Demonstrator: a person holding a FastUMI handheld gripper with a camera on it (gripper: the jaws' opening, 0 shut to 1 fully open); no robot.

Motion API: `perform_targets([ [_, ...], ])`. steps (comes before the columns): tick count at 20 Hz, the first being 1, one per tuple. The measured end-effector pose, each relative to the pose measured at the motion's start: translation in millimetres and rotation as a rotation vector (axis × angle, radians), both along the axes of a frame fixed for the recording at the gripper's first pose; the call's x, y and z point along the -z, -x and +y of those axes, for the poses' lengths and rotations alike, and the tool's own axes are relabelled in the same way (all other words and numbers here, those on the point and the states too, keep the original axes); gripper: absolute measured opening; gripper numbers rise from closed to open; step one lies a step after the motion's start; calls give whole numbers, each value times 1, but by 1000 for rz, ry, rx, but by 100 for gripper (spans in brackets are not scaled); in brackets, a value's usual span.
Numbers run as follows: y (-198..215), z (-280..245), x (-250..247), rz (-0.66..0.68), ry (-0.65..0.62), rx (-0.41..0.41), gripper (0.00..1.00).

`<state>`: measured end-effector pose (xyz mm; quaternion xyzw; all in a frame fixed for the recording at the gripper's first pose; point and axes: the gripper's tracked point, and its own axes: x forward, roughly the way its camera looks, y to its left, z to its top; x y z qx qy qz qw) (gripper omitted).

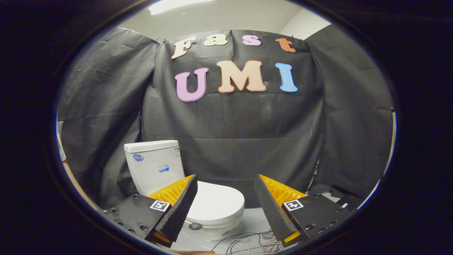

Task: Open the toilet lid.

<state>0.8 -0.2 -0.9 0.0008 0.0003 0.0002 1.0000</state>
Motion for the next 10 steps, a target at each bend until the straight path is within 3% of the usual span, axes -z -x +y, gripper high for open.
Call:
perform_targets([
  [10,2,1,-1,-4,-2,-1,100],
])
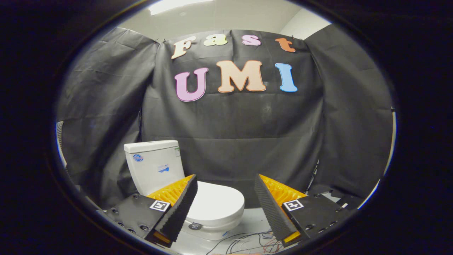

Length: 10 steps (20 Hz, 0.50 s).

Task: Open the toilet lid.

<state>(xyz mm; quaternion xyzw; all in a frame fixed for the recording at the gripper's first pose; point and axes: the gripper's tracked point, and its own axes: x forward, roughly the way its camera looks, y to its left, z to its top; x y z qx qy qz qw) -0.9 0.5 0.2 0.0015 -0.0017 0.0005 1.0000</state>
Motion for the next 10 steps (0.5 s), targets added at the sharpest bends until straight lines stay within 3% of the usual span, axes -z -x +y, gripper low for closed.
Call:
perform_targets([
  [10,-1,-1,0,4,3,2,99],
])
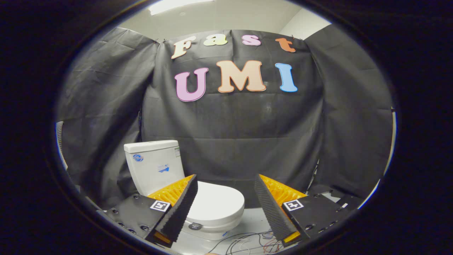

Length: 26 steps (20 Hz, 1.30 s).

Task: Open the toilet lid.

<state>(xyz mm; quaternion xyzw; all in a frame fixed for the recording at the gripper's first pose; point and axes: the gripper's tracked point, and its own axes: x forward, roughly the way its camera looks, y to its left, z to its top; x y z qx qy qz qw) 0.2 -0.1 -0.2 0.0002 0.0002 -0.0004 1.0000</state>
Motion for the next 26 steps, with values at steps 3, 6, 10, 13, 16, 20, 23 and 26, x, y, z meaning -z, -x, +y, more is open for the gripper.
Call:
perform_targets([
  [3,-1,0,-2,-8,1,-2,99],
  [6,-3,1,1,-11,17,-9,97],
  [10,-17,10,4,15,65,-20,97],
  [13,-39,13,-5,17,80,-26,98],
  [16,-45,16,-4,21,82,-36,98],
  [20,-56,32,-13,-13,87,-87,98],
  [23,-74,40,-23,-22,108,-98,98],
  [26,-85,63,-40,-63,103,-121,97],
])
